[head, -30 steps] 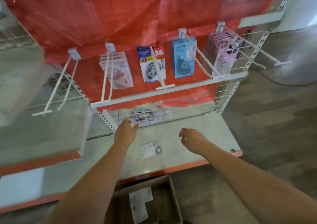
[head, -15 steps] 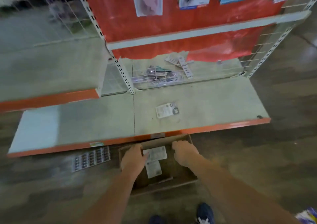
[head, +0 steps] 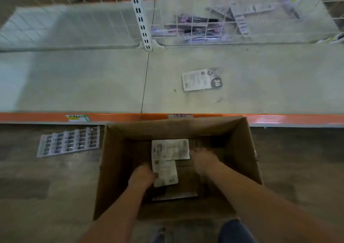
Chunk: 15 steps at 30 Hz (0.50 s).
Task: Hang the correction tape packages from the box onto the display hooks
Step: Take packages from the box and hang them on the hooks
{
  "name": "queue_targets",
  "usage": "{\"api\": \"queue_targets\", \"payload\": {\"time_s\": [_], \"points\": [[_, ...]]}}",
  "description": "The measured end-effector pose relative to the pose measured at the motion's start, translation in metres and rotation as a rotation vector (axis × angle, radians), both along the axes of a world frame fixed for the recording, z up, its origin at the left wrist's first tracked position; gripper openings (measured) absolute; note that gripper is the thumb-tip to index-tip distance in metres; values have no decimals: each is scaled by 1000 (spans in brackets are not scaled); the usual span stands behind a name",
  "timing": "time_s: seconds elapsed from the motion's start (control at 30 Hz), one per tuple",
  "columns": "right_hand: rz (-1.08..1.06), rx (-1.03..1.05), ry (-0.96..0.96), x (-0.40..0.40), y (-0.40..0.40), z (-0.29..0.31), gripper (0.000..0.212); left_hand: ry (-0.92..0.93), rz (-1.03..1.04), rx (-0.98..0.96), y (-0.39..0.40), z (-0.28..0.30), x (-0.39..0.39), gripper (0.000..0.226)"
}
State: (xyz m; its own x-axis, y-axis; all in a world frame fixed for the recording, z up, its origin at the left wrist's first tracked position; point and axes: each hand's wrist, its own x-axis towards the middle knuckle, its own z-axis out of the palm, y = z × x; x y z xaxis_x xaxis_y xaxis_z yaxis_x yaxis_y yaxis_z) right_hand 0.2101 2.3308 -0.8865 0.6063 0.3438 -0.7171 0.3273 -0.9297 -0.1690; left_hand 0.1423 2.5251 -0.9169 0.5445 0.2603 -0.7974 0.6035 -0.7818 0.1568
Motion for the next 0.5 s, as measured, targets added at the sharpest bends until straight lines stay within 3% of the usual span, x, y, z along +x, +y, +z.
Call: {"api": "queue_targets", "payload": {"time_s": [0.2,0.37,0.5], "points": [[118,127,-114,25,39,-95,61,15,92,-109,17,-85,22,42],[207,101,-193,23,61,-134,71,-70,289,-176,13,-110,35,39],[279,34,-279,25,67,-137,67,-51,480,-294,3,-114,37,45]]}}
